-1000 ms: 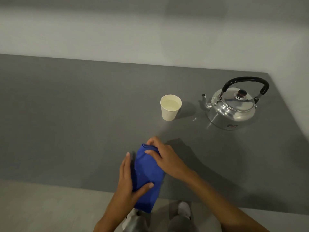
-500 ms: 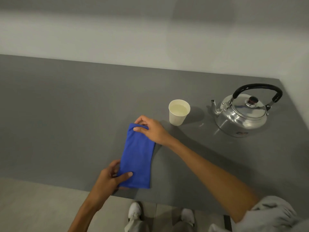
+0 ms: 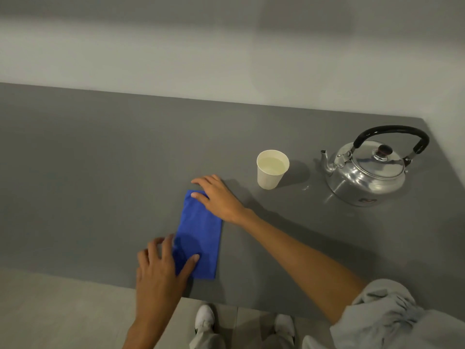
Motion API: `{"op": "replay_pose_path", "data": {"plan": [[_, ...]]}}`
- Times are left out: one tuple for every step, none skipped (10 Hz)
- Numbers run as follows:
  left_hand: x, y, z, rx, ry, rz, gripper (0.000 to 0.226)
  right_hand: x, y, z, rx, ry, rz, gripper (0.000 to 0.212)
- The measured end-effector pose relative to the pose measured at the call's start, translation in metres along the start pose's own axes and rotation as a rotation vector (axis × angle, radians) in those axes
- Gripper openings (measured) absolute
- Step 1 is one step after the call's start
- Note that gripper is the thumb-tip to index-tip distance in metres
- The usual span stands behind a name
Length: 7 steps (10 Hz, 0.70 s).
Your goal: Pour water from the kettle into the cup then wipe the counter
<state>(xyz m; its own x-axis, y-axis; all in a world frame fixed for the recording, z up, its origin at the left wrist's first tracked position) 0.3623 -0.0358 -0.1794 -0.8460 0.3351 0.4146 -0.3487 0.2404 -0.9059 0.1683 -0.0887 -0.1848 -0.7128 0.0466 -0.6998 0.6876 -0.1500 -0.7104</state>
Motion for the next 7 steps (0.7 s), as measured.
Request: {"op": "replay_pose_path", "data": {"plan": [[0.017, 0.013, 0.000, 0.032, 0.158, 0.018, 0.079, -0.003, 0.002, -0.014, 0.134, -0.108, -0.161, 0.039], [0.027, 0.037, 0.002, -0.012, 0.276, 0.079, 0.078, 0.007, 0.020, -0.027, -0.030, -0.165, -0.374, 0.048], [0.029, 0.049, 0.001, -0.046, 0.274, 0.186, 0.079, 0.023, 0.029, -0.031, -0.159, -0.123, -0.509, 0.054], [0.028, 0.051, 0.002, -0.049, 0.269, 0.212, 0.078, 0.027, 0.029, -0.027, -0.215, -0.117, -0.541, 0.056], [0.030, 0.049, 0.000, -0.052, 0.288, 0.177, 0.086, 0.022, 0.026, -0.028, -0.265, -0.108, -0.531, 0.057], [0.033, 0.045, -0.003, -0.073, 0.290, 0.133, 0.094, 0.019, 0.014, -0.038, -0.247, -0.147, -0.479, 0.058], [0.047, 0.034, -0.004, -0.043, 0.334, 0.147, 0.084, 0.012, -0.011, -0.064, -0.229, -0.165, -0.309, 0.059]]}}
Point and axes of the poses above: each hand's wrist, its own z-axis towards the middle knuckle, its own y-axis out of the palm, x = y × z, the point moved 4 cm from there along z, towards the middle knuckle, and after that the axes turned 1 degree about -y, right-handed, at the moved point
